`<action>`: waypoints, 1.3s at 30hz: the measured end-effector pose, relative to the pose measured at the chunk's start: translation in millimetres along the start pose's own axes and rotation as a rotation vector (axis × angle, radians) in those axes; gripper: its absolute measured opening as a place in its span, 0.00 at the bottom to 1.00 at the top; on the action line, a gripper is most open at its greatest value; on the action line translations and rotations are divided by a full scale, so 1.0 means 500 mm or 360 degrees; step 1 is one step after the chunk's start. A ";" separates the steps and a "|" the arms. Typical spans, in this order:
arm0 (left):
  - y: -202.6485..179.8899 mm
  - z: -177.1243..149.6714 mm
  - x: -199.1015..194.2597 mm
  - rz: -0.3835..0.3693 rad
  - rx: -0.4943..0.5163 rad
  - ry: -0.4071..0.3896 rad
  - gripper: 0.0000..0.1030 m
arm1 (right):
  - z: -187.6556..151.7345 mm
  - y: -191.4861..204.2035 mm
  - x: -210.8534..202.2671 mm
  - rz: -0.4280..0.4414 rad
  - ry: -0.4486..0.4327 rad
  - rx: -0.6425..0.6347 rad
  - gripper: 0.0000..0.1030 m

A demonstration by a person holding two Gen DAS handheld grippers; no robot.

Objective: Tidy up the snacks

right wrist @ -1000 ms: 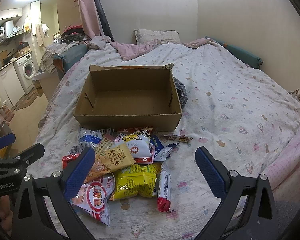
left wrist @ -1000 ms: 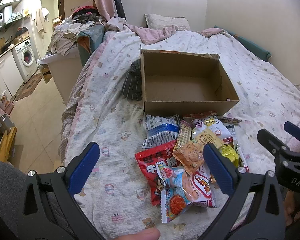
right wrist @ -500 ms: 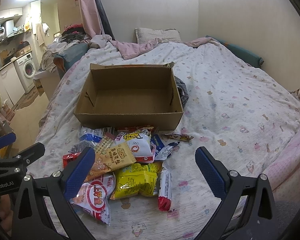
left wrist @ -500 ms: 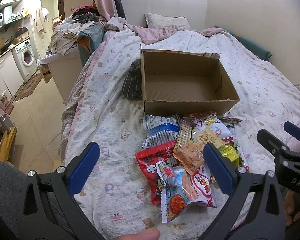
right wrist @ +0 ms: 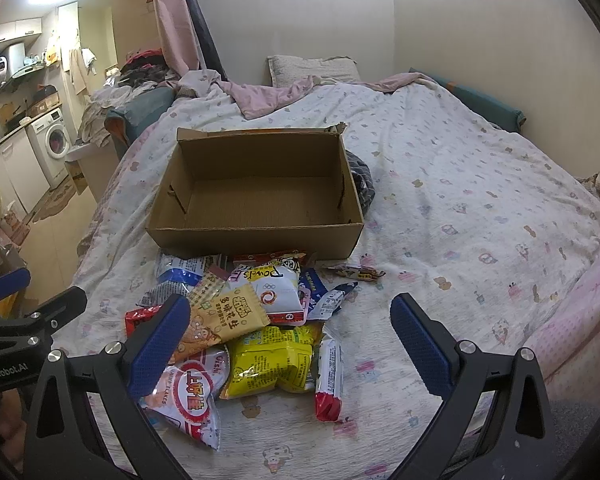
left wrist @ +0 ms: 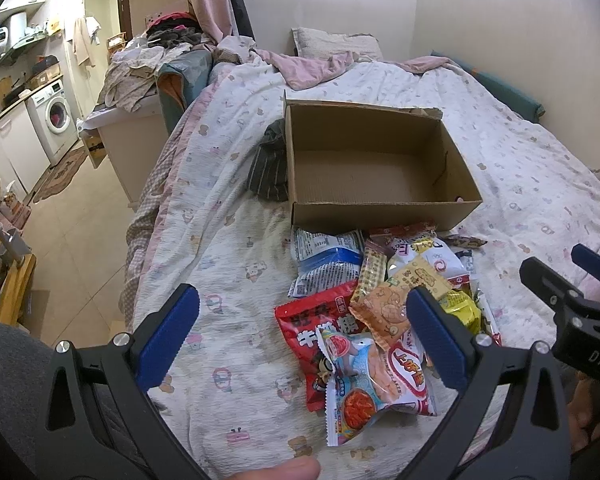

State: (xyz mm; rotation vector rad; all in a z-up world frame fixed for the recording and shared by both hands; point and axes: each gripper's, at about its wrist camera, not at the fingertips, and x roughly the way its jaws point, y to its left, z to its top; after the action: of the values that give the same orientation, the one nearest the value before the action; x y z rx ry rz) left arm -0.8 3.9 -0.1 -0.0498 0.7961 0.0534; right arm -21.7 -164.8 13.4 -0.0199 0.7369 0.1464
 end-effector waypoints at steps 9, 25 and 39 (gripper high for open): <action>0.006 0.004 0.008 -0.0018 -0.0007 0.0066 0.99 | 0.001 -0.003 0.000 -0.0001 -0.0002 -0.0003 0.99; -0.019 -0.032 0.192 -0.0140 -0.0208 0.1113 0.99 | -0.006 -0.142 0.001 0.0019 0.0151 0.0364 0.99; -0.171 -0.109 0.222 0.0043 -0.0078 0.1197 0.99 | -0.007 -0.187 -0.024 0.0131 0.0094 0.0535 0.99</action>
State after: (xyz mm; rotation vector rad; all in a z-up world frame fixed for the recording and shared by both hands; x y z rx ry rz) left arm 43.5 -81.7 -115.4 -0.1087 1.5477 0.0816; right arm -19.7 -259.1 15.5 0.3278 0.8140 0.0994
